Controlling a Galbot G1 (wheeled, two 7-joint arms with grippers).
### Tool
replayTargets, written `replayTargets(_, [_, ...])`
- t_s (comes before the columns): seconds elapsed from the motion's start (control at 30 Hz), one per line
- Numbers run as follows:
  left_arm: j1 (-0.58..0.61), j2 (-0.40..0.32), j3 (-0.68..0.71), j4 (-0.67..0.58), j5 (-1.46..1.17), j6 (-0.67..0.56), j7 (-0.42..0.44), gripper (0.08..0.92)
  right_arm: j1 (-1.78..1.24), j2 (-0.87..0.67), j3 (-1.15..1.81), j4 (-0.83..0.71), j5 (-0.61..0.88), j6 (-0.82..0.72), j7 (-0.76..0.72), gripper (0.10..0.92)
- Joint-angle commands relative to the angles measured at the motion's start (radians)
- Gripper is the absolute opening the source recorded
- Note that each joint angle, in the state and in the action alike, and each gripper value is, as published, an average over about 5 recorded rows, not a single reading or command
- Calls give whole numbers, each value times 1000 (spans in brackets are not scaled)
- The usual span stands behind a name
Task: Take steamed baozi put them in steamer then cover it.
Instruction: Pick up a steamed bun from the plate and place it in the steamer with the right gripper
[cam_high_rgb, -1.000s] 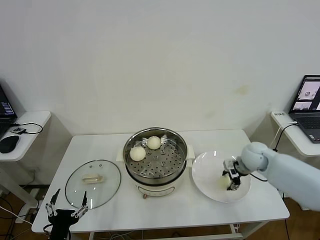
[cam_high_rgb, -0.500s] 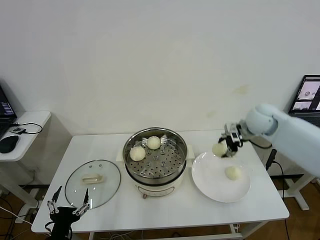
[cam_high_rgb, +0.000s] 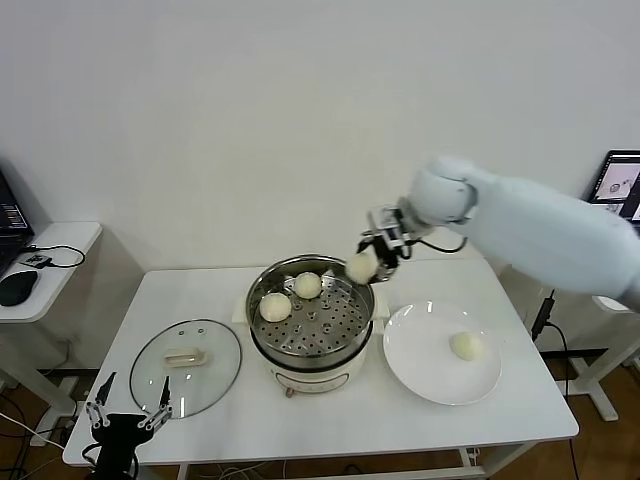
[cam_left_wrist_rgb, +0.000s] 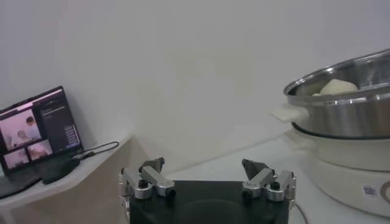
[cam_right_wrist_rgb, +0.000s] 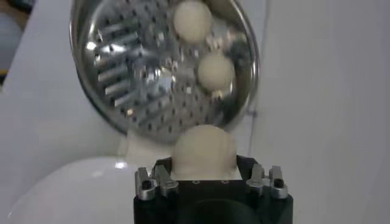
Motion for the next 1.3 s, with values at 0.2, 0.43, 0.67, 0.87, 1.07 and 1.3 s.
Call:
replayTargets(0.2, [-3, -5, -22, -4, -12, 1, 1, 823, -54, 303, -125, -150, -110, 319, 0, 671])
replayTargets(0.43, [-6, -13, -21, -1, -13, 0, 0, 823, -63, 316, -154, -173, -179, 441, -10, 685])
replayTargets(0.67, [-5, -14, -24, 0, -15, -2, -1, 823, -64, 304, -162, -164, -212, 504, -19, 687])
replayTargets(0.87, [-4, -20, -21, -4, -14, -3, -2, 823, -56, 289, -170, -132, -197, 517, -32, 687])
replayTargets(1.07, [-4, -25, -17, -4, -12, -4, -2, 823, -48, 272, -173, -110, -195, 519, -44, 687])
replayTargets(1.3, [-5, -27, -13, -6, -10, -4, -2, 823, -37, 249, -159, -105, -187, 508, -28, 725])
